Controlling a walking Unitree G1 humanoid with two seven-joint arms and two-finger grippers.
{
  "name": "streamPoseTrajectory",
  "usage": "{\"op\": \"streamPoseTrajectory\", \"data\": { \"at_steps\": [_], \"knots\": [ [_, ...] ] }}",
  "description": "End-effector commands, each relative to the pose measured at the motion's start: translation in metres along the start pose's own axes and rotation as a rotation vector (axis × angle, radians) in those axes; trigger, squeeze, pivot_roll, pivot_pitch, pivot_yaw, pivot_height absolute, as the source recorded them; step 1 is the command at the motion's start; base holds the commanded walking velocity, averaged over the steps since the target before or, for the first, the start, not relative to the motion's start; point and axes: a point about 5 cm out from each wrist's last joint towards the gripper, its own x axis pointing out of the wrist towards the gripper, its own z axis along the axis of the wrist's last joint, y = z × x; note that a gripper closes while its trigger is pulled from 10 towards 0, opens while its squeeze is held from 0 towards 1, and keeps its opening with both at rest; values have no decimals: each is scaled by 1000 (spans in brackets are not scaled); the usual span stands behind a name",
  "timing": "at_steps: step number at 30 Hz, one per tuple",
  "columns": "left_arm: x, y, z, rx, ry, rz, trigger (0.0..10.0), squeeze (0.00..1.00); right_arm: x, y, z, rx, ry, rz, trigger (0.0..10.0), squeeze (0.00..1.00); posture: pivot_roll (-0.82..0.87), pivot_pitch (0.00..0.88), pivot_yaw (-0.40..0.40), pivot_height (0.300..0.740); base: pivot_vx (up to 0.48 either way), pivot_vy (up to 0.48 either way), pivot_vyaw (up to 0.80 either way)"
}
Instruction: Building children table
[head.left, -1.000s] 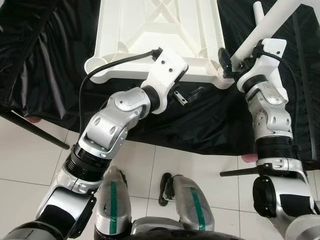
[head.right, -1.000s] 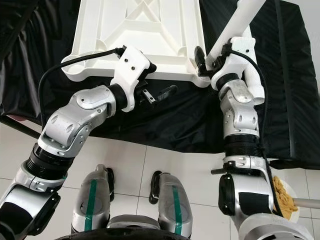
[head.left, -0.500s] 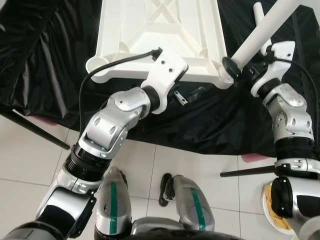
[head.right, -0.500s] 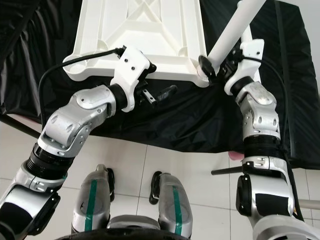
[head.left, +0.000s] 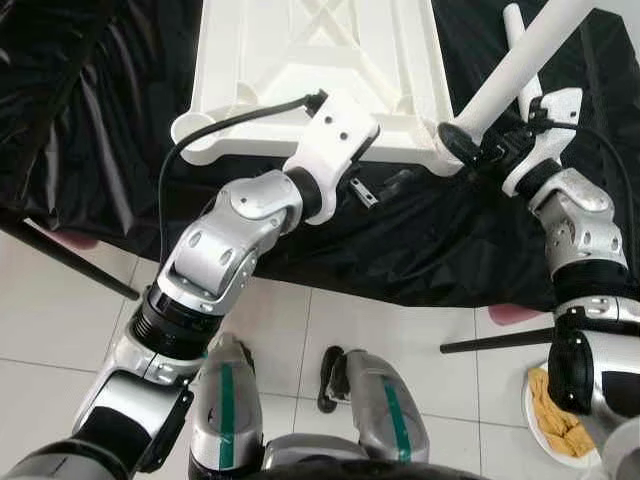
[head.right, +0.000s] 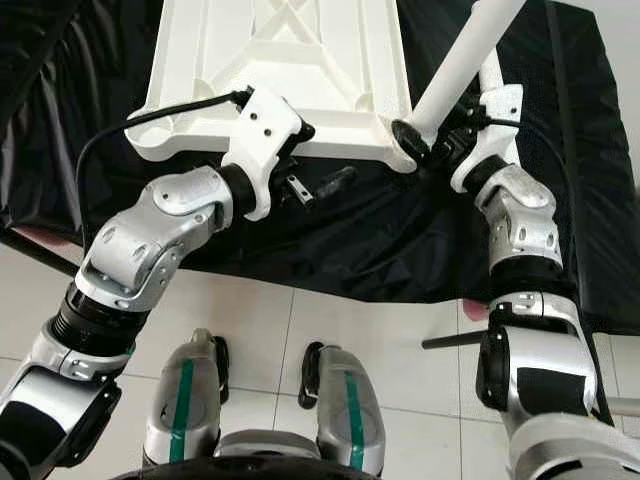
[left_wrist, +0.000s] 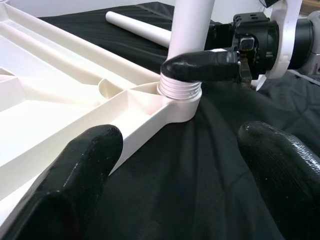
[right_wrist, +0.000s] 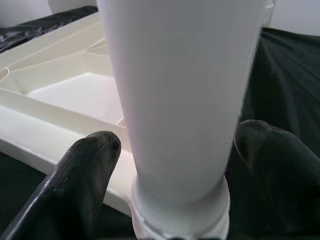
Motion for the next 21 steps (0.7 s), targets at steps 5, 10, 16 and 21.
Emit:
{"op": "streamPoseTrajectory", "data": {
  "at_steps": [5, 10, 16, 21],
  "knots": [
    [1, 0, 2, -4, 3, -19, 10000, 0, 6, -4, 3, 8, -29, -10, 10000, 0, 121, 85, -67, 740, 0, 0, 0],
    [0, -1, 2, -2, 4, -20, 10000, 0, 9, -6, 3, 11, -33, -2, 4627, 0, 124, 85, -64, 740, 0, 0, 0],
    [0, 0, 3, 1, 7, -19, 10000, 0, 10, -8, -1, 29, -5, 11, 0, 0, 130, 86, -65, 740, 0, 0, 0],
    [-1, 0, 3, 1, 7, -16, 10000, 0, 9, -9, -4, 34, 7, 13, 0, 0, 129, 87, -66, 740, 0, 0, 0]
  ]
}}
